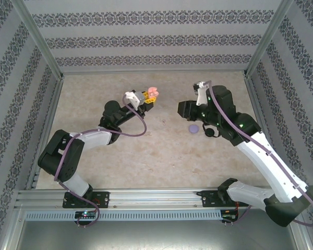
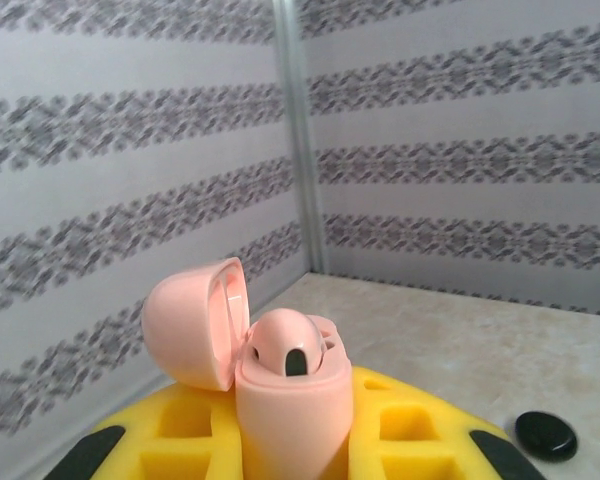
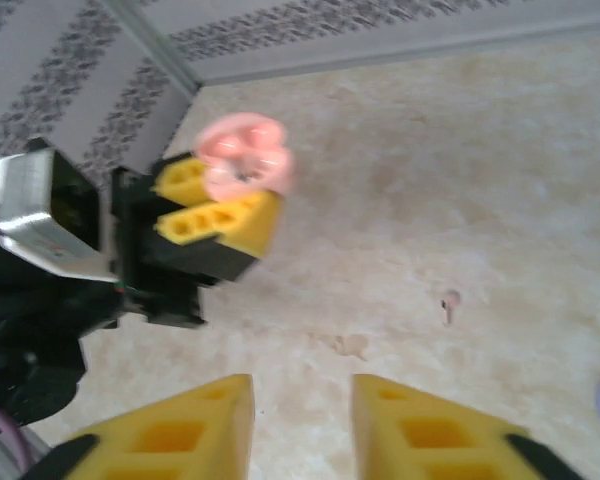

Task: Insert the wireless bluetooth earbuds into the charging case

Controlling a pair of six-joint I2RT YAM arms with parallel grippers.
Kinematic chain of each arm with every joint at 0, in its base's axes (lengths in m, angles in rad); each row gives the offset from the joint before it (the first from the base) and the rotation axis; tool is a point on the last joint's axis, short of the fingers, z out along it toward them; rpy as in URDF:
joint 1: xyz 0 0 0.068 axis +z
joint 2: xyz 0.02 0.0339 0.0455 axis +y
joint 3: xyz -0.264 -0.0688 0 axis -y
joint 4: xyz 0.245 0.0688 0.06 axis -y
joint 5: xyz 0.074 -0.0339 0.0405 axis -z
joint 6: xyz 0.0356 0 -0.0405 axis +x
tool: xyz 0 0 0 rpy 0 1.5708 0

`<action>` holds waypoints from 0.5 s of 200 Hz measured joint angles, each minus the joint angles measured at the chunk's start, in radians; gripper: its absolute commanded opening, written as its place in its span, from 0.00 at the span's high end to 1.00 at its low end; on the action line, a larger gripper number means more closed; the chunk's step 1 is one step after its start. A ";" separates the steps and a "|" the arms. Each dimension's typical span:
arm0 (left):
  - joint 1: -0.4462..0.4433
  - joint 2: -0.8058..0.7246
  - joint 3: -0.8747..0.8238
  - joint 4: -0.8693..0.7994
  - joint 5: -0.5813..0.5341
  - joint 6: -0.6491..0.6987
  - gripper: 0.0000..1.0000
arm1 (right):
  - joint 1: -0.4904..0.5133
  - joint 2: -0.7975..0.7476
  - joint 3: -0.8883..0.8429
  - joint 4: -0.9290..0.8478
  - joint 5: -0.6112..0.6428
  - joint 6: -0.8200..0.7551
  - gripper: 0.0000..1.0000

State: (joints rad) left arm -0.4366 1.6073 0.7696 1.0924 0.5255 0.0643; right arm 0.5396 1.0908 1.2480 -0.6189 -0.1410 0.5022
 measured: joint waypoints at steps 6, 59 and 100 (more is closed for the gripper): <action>0.008 -0.015 -0.018 0.000 -0.006 -0.005 1.00 | -0.007 0.003 -0.019 0.000 0.009 0.003 0.51; 0.024 -0.211 -0.124 0.002 -0.035 -0.025 1.00 | -0.021 0.269 -0.122 0.023 0.076 0.025 0.37; 0.033 -0.298 -0.164 0.000 -0.040 -0.047 1.00 | -0.010 0.489 -0.068 0.047 0.107 0.028 0.35</action>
State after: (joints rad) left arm -0.4034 1.3094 0.6060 1.0927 0.4850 0.0170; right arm 0.5293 1.5799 1.1805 -0.5716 -0.0341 0.5301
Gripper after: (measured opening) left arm 0.184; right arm 0.649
